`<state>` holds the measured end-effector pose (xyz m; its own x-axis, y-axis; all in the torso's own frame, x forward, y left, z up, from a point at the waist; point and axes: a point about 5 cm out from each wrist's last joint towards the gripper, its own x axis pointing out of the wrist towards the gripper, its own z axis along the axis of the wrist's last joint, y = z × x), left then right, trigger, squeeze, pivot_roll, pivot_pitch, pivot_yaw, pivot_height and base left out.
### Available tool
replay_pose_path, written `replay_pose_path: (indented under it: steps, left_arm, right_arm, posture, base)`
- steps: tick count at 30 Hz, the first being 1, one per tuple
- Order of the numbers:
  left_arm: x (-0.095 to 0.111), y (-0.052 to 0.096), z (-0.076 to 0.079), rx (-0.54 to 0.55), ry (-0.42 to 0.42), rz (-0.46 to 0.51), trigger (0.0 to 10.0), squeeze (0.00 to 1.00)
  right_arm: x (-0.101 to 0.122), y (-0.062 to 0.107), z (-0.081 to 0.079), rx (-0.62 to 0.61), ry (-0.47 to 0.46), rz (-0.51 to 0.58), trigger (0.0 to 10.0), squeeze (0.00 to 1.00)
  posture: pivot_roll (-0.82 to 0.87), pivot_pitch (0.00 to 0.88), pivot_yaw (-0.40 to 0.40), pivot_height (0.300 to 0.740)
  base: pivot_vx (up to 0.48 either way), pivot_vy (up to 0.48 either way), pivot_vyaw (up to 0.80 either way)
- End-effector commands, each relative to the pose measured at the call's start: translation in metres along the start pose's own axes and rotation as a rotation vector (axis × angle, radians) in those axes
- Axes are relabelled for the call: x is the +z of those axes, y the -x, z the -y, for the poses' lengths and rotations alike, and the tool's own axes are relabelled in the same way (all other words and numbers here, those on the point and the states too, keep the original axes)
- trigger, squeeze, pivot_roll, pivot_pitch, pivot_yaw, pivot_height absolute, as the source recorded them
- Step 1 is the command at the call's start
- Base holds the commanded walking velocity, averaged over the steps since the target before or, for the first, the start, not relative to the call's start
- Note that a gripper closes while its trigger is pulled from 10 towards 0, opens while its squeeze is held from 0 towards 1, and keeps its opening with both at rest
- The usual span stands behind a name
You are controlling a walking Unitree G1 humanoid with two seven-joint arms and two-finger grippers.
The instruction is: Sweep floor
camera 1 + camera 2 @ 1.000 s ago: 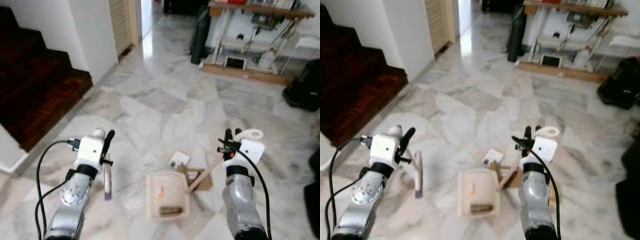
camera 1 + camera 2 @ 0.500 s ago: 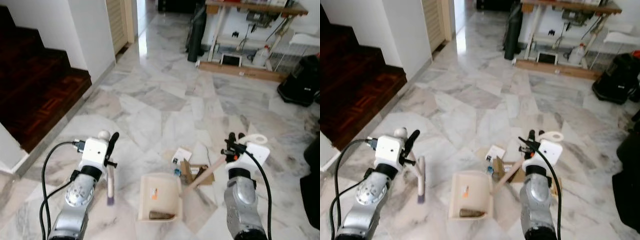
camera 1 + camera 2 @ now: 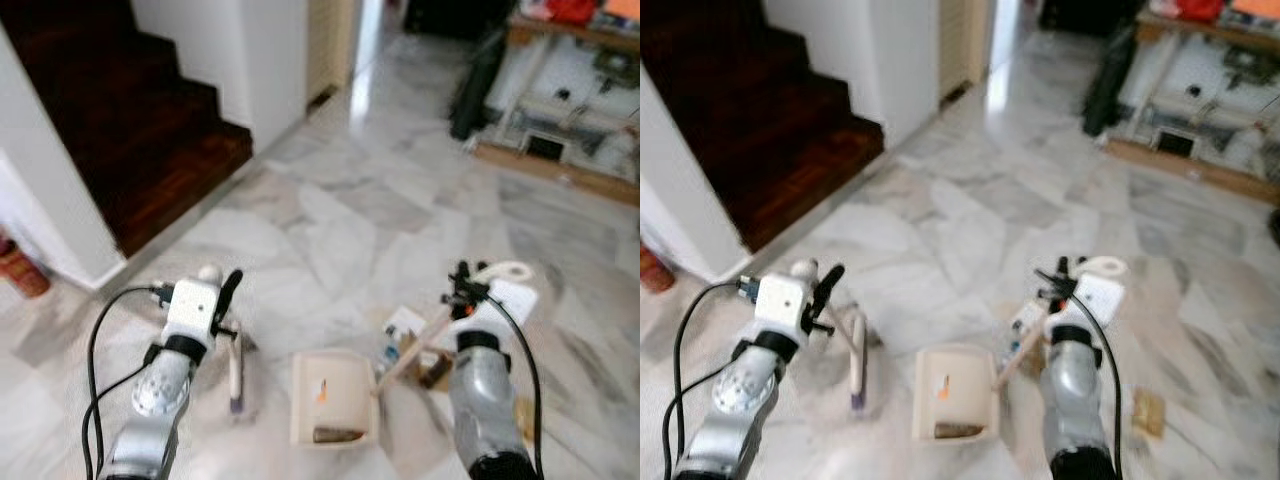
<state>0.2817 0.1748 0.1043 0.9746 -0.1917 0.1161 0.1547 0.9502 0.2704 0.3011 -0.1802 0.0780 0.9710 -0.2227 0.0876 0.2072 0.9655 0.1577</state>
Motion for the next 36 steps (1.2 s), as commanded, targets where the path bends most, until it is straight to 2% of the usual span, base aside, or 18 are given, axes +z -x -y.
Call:
replay_pose_path:
  steps: [1,4,8,17,24,31,36]
  left_arm:
    - [0.0068,-0.0027,-0.0005,0.002,-0.014,0.036,10.0,0.0]
    - [0.0067,-0.0027,-0.0003,0.001,-0.014,0.035,10.0,0.0]
    - [0.0064,-0.0026,0.0002,-0.003,-0.015,0.033,10.0,0.0]
    - [0.0057,-0.004,0.0003,-0.002,-0.019,0.029,10.0,0.0]
    - [0.005,-0.0038,0.0008,0.014,-0.005,0.023,10.0,0.0]
    - [0.0037,-0.0039,0.0013,0.027,0.015,0.014,10.0,0.0]
    - [0.0015,-0.0039,0.0,0.046,0.028,0.004,10.0,0.0]
  right_arm:
    - [0.0042,-0.0024,0.0024,-0.015,-0.023,0.024,10.0,0.0]
    - [0.0038,-0.0026,0.0027,-0.017,-0.025,0.022,10.0,0.0]
    - [0.0035,-0.0031,0.0016,-0.012,-0.027,0.021,10.0,0.0]
    - [0.0044,-0.006,0.0011,-0.003,-0.028,0.024,10.0,0.0]
    - [0.0039,-0.0067,-0.0001,0.006,-0.027,0.02,10.0,0.0]
    - [0.004,-0.0074,0.0002,0.012,-0.026,0.017,10.0,0.0]
    - [0.0042,-0.0077,0.0004,0.015,-0.027,0.017,10.0,0.0]
  posture:
    - [0.02,0.0,-0.009,0.74]
    - [0.02,0.0,-0.009,0.74]
    - [0.02,0.003,-0.007,0.74]
    - [0.02,0.012,-0.01,0.74]
    - [0.02,0.02,-0.017,0.74]
    - [0.01,0.025,-0.023,0.74]
    - [0.01,0.026,-0.024,0.74]
  base:
    - [0.0,0.0,0.8]
    - [0.0,0.0,0.8]
    - [0.0,0.0,0.0]
    - [0.0,0.0,0.8]
    - [0.0,0.0,0.0]
    - [0.0,0.0,0.77]
    - [0.0,0.0,0.34]
